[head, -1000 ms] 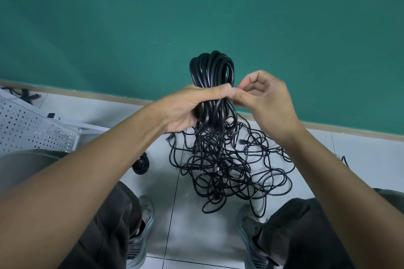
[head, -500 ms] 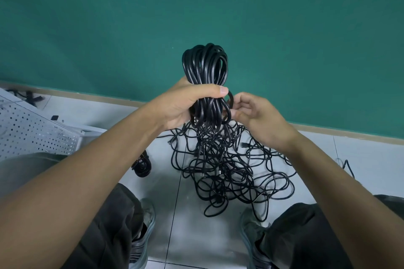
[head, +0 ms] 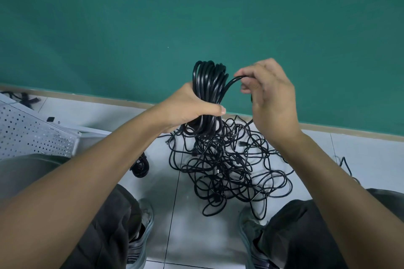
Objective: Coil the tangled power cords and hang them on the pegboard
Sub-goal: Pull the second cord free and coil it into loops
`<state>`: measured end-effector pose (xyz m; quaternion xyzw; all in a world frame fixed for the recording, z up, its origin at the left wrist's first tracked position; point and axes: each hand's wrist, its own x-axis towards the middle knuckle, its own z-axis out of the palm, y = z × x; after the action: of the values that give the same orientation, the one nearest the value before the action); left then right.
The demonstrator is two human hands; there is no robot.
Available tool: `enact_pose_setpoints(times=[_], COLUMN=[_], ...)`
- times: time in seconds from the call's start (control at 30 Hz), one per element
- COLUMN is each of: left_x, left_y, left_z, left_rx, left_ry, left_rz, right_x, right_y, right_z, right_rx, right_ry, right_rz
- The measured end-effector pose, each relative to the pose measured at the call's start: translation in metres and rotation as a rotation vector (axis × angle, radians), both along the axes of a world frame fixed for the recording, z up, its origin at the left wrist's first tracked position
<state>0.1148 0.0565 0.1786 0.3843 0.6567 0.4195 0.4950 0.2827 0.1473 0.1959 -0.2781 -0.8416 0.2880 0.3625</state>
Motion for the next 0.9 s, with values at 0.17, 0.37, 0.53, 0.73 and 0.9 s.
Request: enact_pose_setpoints(times=[0.17,0.37,0.53,0.73,0.9], left_x=[0.006,0.015,0.014,0.015,0.019], left_y=[-0.005,-0.007,-0.008,-0.008,-0.009], left_z=[0.002,0.008,0.008,0.009,0.01], left_rx=[0.0,0.048,0.038,0.049,0.091], left_ry=[-0.056,-0.058,-0.086,-0.134,-0.11], left_rz=[-0.122,-0.122,-0.125,-0.107,-0.084], right_x=[0.0,0.0,0.0,-0.001,-0.004], right_y=[-0.004,0.009,0.006,0.002,0.001], right_z=[0.005,0.011,0.009,0.009,0.012], right_rx=[0.059,-0.358,-0.635,-0.778,-0.815], right_ry=[0.034,0.128,0.199,0.275,0.292], right_rz=[0.019,-0.063,0.001,-0.023,-0.031])
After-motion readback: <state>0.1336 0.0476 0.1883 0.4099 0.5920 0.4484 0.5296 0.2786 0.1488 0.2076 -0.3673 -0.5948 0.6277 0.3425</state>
